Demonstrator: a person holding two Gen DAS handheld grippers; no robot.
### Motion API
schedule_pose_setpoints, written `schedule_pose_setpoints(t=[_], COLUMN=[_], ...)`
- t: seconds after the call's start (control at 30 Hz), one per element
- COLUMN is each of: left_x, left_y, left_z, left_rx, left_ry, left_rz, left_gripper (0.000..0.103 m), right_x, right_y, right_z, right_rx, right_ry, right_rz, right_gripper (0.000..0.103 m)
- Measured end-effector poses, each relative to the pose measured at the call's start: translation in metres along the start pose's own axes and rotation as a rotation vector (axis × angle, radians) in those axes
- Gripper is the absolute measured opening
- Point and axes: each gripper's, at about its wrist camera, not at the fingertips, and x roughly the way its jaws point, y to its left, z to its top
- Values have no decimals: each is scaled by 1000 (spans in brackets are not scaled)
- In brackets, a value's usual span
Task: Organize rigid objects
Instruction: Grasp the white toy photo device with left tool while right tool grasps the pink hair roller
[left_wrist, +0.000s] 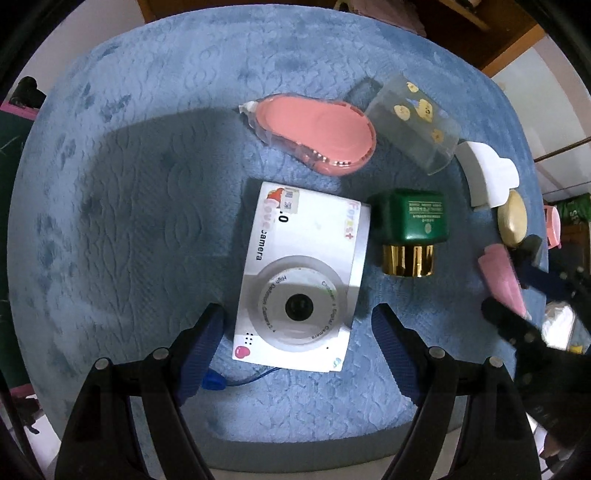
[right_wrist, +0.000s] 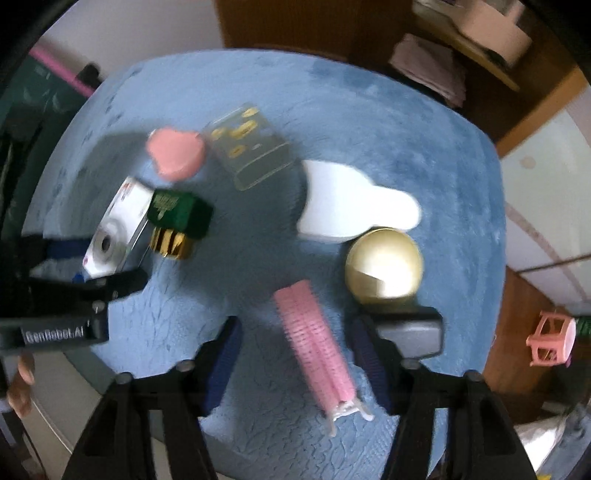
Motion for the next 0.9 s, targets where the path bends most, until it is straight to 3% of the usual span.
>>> schedule_pose_setpoints(t=[0.13, 0.33, 0.53, 0.6, 0.67, 0.9], left_x=[3, 8, 10, 8, 4, -10], left_y=[0, -9, -19, -31, -35, -26], left_z=[4, 14, 18, 18, 18, 5], left_rx=[-5, 18, 54, 80, 97, 79], left_ry=[4, 12, 1, -19, -28, -40], left_rz=[8, 44, 78, 98, 92, 48], left_gripper=[84, 84, 80, 61, 62, 61], right_x=[11, 23, 25, 24, 22, 5], right_y=[12, 7, -1, -3, -4, -4], right_z=[-4, -10, -15, -16, -18, -16], right_rx=[-57, -45, -26, -8, 15, 61], right_ry=[17, 53, 66, 63, 67, 51], right_rz=[-72, -85, -26, -15, 15, 75], right_gripper=[51, 51, 44, 34, 28, 26])
